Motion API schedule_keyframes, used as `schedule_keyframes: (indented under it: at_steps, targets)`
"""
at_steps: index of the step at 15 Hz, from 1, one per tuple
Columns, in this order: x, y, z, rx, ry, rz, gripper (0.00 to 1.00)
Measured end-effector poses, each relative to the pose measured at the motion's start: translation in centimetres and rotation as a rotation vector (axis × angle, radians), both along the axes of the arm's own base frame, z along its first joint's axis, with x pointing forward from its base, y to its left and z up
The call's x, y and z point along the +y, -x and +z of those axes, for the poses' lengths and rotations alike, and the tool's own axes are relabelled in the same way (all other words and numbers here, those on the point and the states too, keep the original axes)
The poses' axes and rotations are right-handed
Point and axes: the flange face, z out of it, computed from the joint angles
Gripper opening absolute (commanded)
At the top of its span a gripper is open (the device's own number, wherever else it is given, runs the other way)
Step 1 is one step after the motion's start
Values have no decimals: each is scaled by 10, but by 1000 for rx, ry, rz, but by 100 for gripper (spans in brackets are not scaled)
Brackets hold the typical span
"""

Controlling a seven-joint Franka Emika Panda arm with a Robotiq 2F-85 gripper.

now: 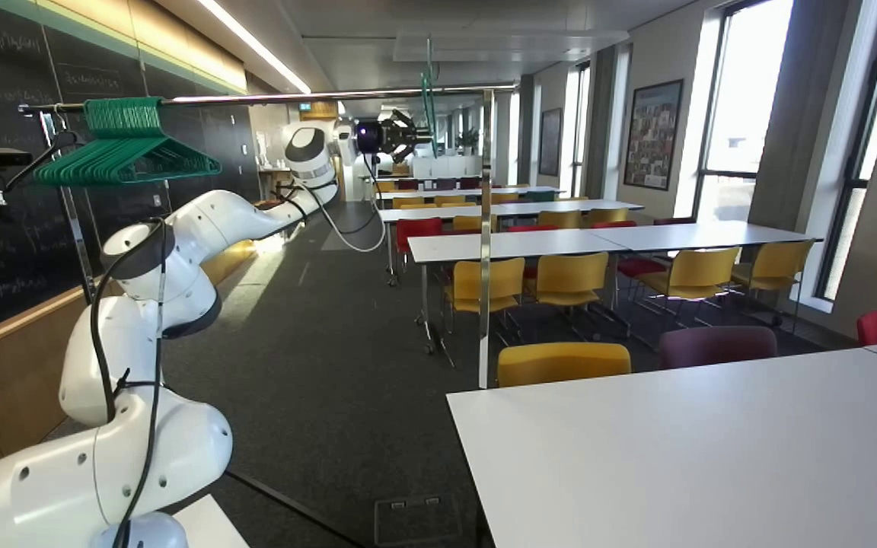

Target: Lift the hanger from the table and put it on the rail

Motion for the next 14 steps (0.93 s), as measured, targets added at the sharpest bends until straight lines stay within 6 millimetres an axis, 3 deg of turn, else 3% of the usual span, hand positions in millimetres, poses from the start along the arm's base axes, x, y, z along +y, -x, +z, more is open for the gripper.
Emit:
schedule_keyframes:
  at_steps: [4, 14]
  targets:
    - [2, -3, -6, 28, 9, 6, 2]
    - [17, -17, -43, 107, 12, 34, 2]
